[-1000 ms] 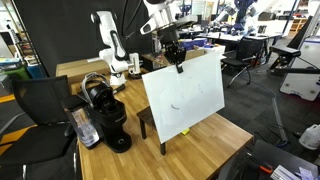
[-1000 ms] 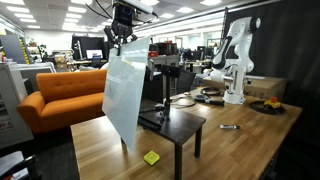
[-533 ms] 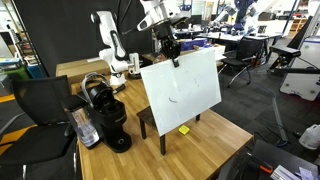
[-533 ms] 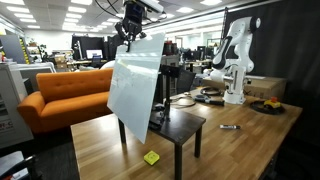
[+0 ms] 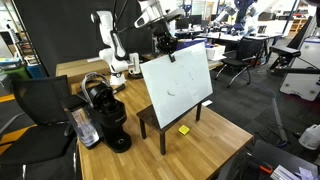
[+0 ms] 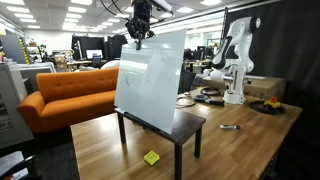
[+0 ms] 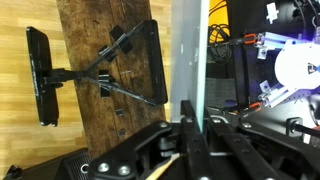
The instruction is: Place the whiteboard on the stand
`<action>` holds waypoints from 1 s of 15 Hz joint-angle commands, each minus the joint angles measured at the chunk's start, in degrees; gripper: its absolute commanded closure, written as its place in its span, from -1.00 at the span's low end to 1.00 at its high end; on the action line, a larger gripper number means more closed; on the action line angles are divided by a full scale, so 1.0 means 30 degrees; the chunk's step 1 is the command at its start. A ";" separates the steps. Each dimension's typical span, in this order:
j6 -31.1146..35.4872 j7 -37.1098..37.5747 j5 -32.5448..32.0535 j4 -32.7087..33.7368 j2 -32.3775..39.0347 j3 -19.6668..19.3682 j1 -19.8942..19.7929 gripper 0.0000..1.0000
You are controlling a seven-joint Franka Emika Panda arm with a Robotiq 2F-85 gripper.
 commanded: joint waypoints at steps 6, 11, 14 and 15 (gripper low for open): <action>-0.1367 -0.3165 -0.1351 0.2600 0.1351 0.0133 0.0080 0.97; -0.0891 -0.3560 -0.0845 0.3244 0.1715 0.0135 -0.0048 0.97; -0.0733 -0.3632 -0.0713 0.3484 0.1822 0.0134 -0.0107 0.97; -0.0680 -0.3661 -0.0685 0.3549 0.1867 0.0131 -0.0129 0.97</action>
